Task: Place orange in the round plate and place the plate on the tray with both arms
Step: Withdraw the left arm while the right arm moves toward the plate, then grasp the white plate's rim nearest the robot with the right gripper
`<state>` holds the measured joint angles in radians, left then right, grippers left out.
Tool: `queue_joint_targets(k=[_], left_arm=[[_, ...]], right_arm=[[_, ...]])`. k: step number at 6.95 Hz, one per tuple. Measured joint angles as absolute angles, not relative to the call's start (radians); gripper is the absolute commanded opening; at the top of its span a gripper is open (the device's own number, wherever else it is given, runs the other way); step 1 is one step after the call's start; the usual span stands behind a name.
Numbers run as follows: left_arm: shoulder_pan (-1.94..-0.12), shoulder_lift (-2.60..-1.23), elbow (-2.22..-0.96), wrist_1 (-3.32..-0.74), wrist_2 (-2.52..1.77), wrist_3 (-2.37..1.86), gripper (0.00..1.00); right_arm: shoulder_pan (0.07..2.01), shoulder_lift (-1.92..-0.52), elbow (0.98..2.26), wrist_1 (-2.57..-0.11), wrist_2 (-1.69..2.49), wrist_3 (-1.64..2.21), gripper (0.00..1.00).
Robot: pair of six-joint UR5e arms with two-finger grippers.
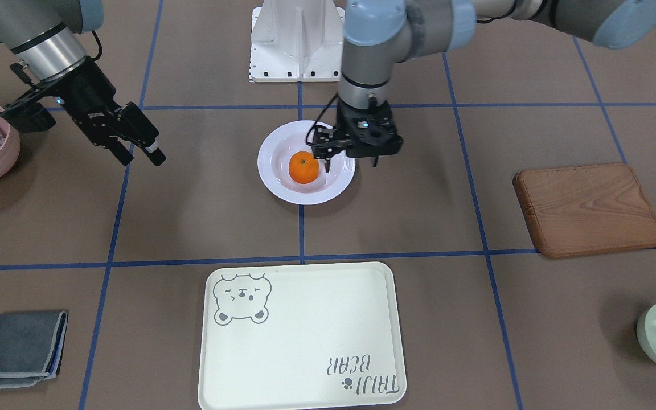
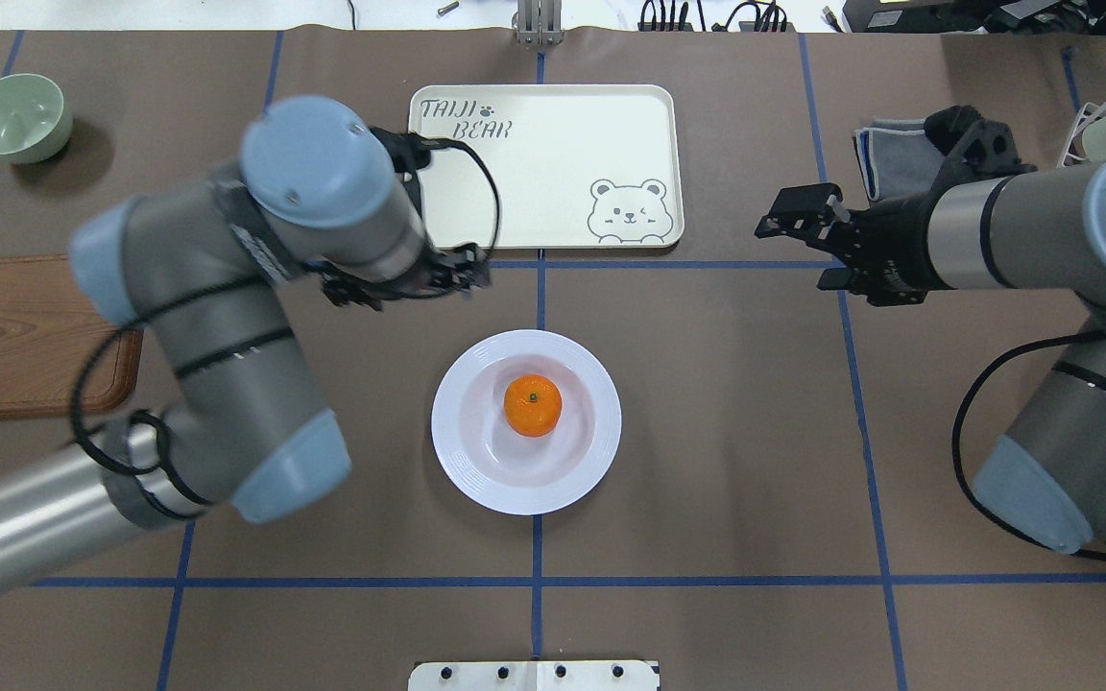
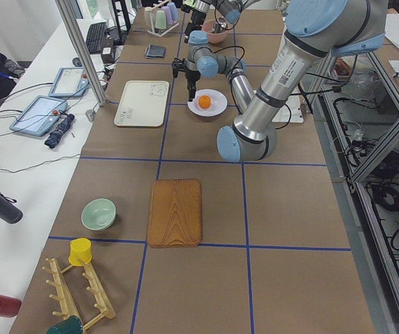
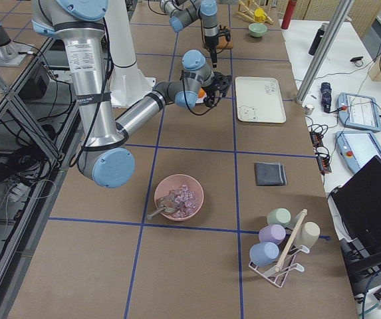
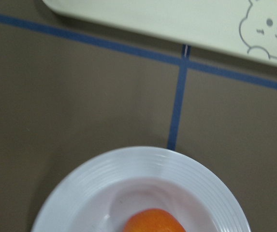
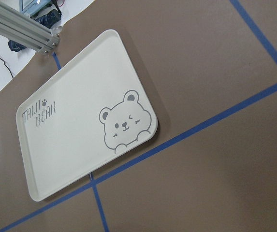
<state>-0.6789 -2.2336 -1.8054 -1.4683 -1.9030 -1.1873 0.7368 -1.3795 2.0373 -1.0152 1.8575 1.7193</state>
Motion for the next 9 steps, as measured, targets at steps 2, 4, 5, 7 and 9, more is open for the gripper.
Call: queue_joint_targets(k=[2, 4, 5, 7, 9], left_arm=[[-0.913, -2.078, -1.844, -1.455, -2.056, -0.814, 0.99], [-1.142, -1.95, -1.808, -1.449, -2.177, -0.43, 0.99], [-1.243, -1.903, -1.767, -1.449, -2.217, -0.252, 0.99], [-1.441, -1.841, -1.631, -1.451, -2.274, 0.1, 0.99], [-1.587, -1.819, -1.498, -1.454, -2.294, 0.352, 0.99]], right_arm=[[0.585, -1.367, 2.077, -1.015, 1.687, 1.841, 0.99], [0.402, -1.365, 2.086, -1.015, 1.447, 1.978, 0.98], [0.316, -1.365, 2.085, -1.016, 1.335, 2.041, 0.97], [0.175, -1.361, 2.057, -1.02, 1.167, 2.156, 0.96], [0.101, -1.307, 1.96, -1.019, 1.082, 2.246, 0.86]])
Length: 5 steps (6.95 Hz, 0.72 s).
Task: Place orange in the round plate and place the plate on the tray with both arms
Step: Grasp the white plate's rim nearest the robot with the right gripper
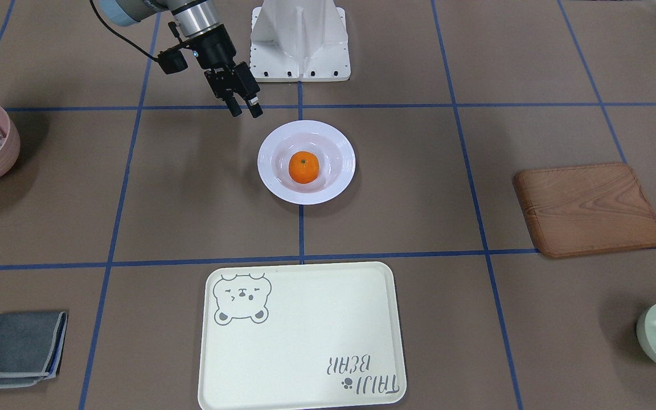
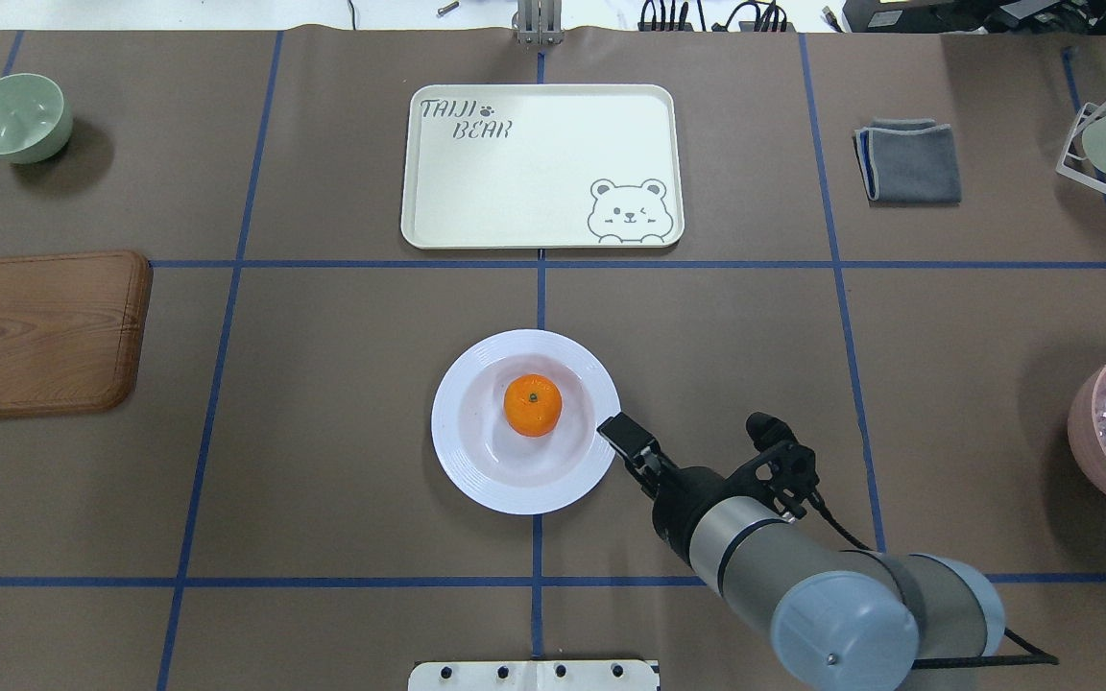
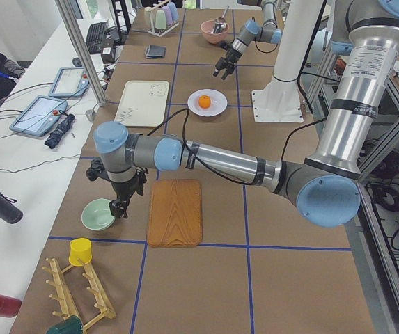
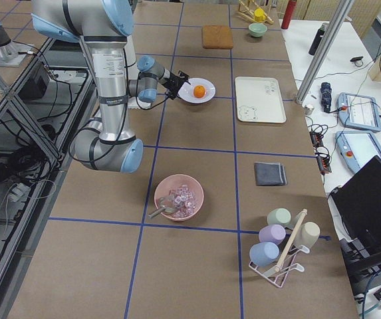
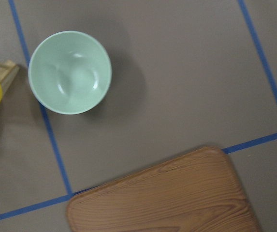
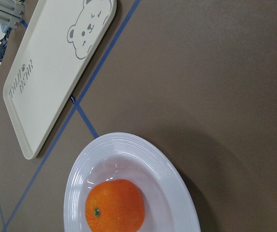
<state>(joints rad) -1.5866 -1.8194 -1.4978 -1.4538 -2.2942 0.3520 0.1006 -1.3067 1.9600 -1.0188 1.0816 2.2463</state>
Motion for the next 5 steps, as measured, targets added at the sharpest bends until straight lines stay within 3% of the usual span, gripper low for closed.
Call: queue_joint_targets(k=[2, 5], left_arm=[[-1.642, -1.788, -1.473, -1.459, -2.297, 0.416, 0.99], [-1.659, -1.78, -1.471, -1.453, -2.299, 0.436, 0.99]], right_arm=[[0.065, -1.248, 1.859, -1.017, 1.036, 2.272, 0.79], [0.056, -1.189, 1.779, -1.019, 1.019, 2.289, 0.56]])
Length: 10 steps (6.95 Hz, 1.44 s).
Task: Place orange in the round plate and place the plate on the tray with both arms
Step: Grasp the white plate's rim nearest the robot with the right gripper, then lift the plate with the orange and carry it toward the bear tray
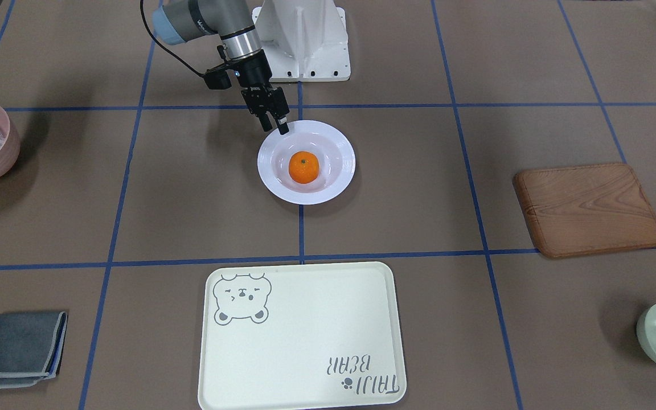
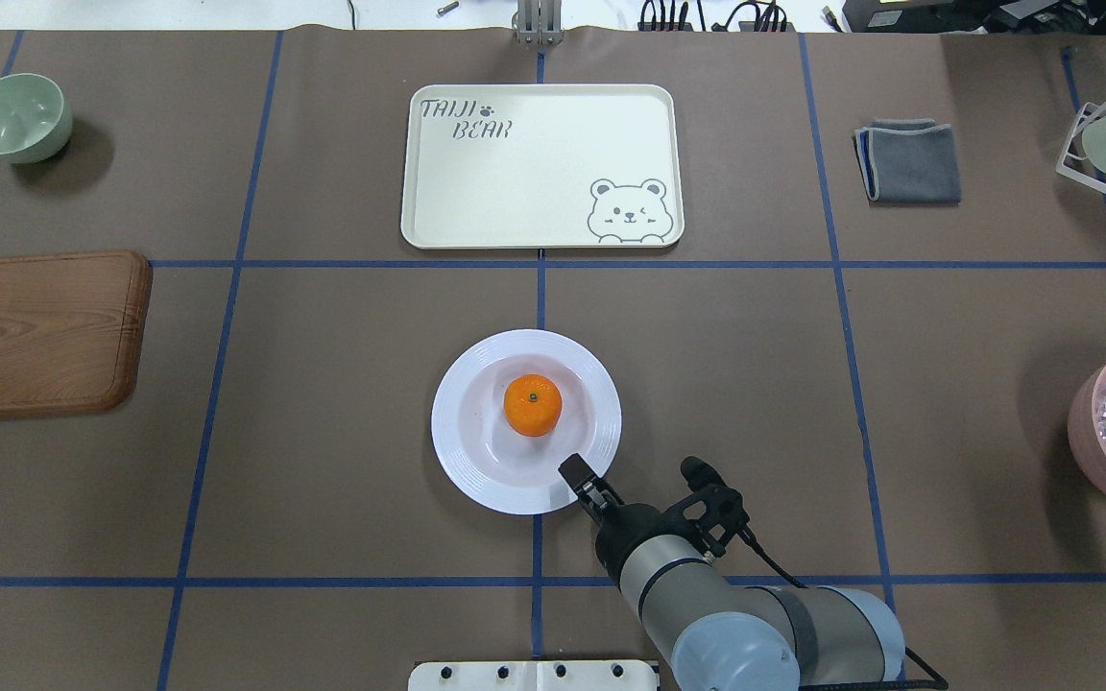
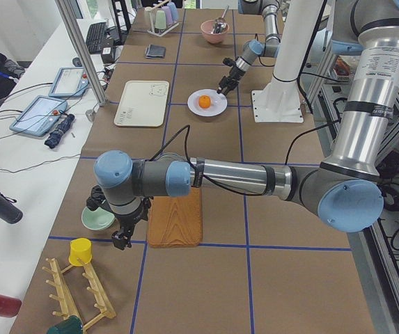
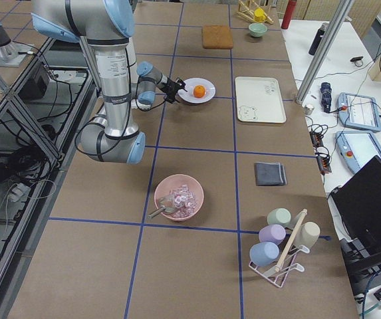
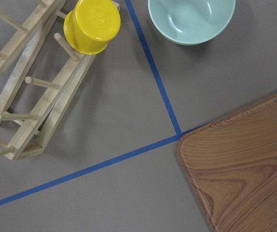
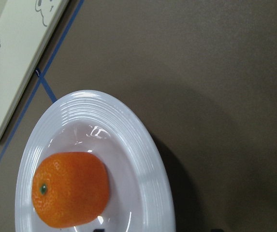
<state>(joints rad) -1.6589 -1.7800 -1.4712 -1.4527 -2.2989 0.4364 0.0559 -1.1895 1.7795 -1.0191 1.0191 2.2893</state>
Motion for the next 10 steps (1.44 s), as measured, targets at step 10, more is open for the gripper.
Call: queue_joint_targets(k=[10], left_arm=[[-1.666, -1.693, -1.534, -1.46, -2.323, 0.367, 0.99]], right_arm=[[0.074, -1.155, 1.745, -0.861, 0.831, 2.363, 0.0]])
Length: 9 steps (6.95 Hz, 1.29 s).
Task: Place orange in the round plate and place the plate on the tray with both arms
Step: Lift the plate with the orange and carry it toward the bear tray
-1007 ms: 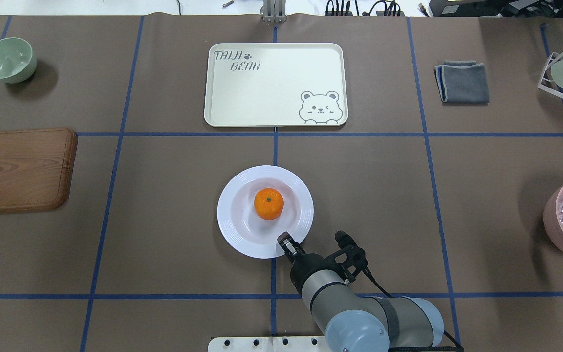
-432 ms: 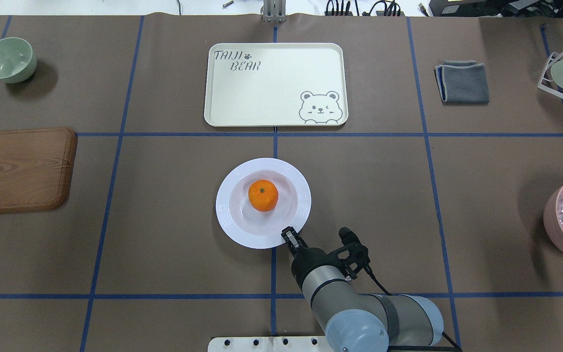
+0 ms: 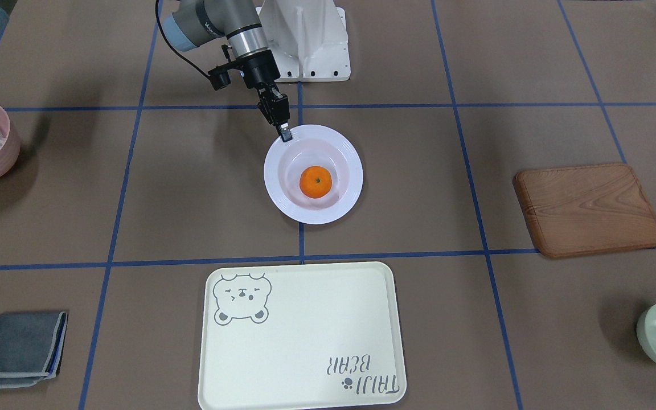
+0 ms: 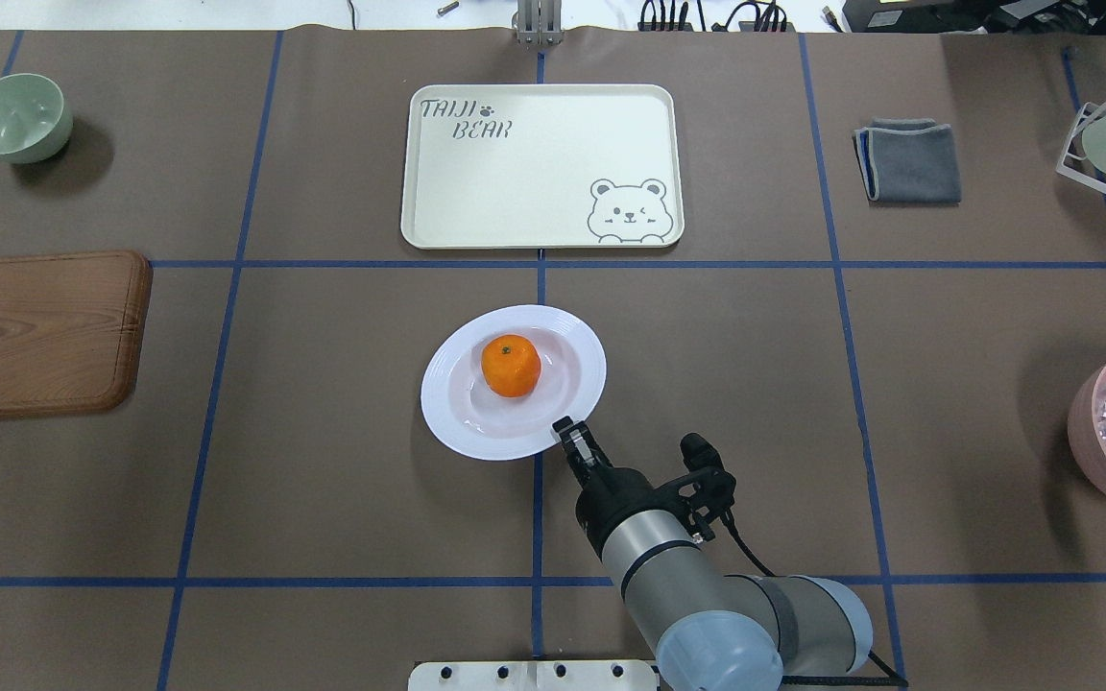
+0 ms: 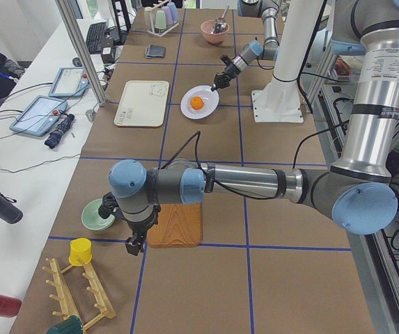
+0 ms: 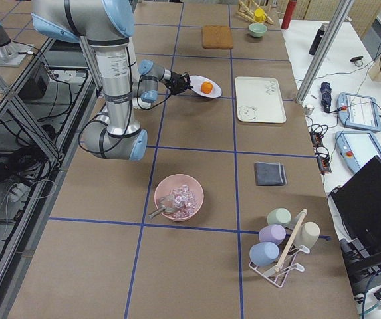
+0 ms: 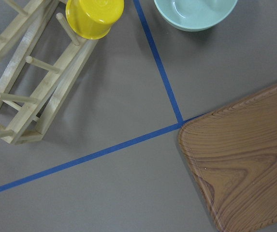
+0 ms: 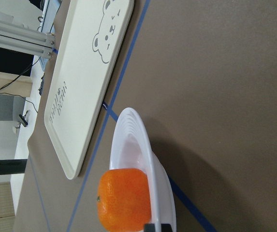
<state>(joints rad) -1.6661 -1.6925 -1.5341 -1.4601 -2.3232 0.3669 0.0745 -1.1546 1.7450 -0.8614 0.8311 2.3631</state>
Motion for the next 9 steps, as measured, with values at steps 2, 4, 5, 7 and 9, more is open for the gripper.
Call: queue_joint_targets(k=[2, 4, 5, 7, 9], left_arm=[[-1.668, -1.602, -1.645, -1.471, -2.323, 0.216, 0.99], [-1.669, -1.52, -1.714, -1.514, -2.324, 0.147, 0.99], [-1.667, -1.492, -1.723, -1.536, -2.324, 0.137, 0.99], [-1.667, -1.463, -1.74, -1.549, -2.342, 0.121, 0.99], [-1.667, -1.452, -1.749, -1.551, -2.376, 0.117, 0.99]], right_arm=[[0.087, -1.151, 1.748, -0.807, 0.798, 2.365, 0.0], [0.113, -1.15, 1.747, -0.73, 0.786, 2.357, 0.0], [0.142, -1.142, 1.746, -0.716, 0.788, 2.356, 0.0], [0.253, -1.101, 1.73, -0.718, 0.835, 2.354, 0.0], [0.372, -0.973, 1.541, -0.72, 0.892, 2.365, 0.0]])
